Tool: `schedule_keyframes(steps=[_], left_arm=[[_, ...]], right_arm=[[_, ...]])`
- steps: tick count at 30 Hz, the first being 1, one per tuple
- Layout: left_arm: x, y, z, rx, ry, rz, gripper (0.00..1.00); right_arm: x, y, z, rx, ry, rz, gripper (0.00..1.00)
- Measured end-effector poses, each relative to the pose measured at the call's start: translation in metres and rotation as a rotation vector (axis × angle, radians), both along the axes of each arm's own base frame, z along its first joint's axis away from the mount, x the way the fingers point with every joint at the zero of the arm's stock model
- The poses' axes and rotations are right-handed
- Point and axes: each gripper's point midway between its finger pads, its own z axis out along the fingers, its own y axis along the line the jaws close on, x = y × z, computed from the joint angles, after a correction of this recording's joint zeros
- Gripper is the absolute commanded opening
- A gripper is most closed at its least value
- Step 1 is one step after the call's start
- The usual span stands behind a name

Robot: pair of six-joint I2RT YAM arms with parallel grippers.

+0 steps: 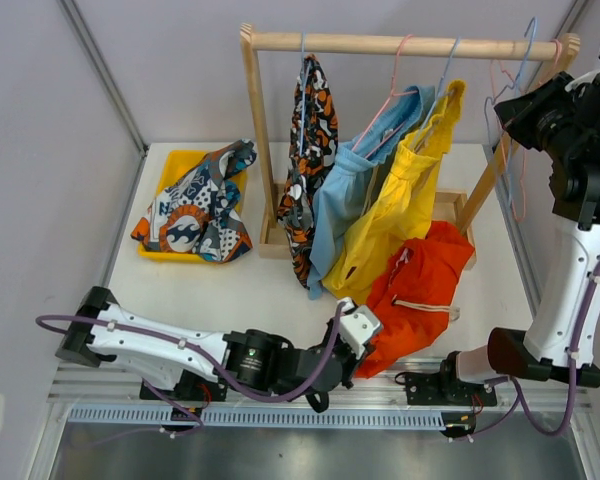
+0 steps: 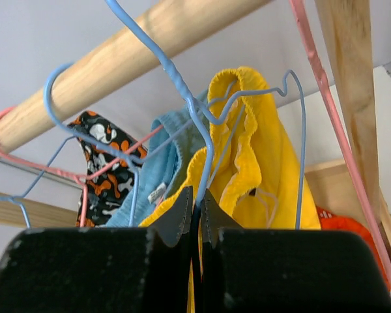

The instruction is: Remove the shorts from the hanger

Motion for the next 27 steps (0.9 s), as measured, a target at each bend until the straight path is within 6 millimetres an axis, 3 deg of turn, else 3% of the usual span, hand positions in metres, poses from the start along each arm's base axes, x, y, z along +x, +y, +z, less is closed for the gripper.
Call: schedule_keyframes(steps=[7,12,13,14,17,19,23,27], left_arm=[[0.011,0.028,-0.005,0.027,-0.001,0.082,0.0],[0.032,0.064,0.015,0.051,-0.048,0.177,0.0],[0.038,0.073,0.024,0.049,-0.058,0.204,0.0],[0.043,0.079,0.032,0.044,-0.062,0.223,0.0],[0.063,0.105,0.059,0.004,-0.075,0.292,0.0],[0.077,0.126,0.076,-0.024,-0.09,0.338,0.0],[0.106,0.16,0.103,-0.029,-0.141,0.435,0.0],[0.144,0.195,0.121,0.015,-0.206,0.568,0.0]], right_arm=[[0.026,-0.001,-0.017,0.028,0.017,0.028,0.0],[0.028,0.003,-0.041,0.035,0.046,0.054,0.0],[0.025,0.003,-0.042,0.032,0.04,0.055,0.09],[0.02,0.004,-0.041,0.03,0.034,0.055,0.43],[-0.003,0.004,-0.037,0.013,0.017,0.048,0.93],[-0.019,0.004,-0.033,0.004,0.004,0.037,0.99],[-0.058,0.004,-0.018,-0.028,-0.055,0.015,0.99],[-0.098,0.004,-0.018,-0.052,-0.088,-0.007,0.99]])
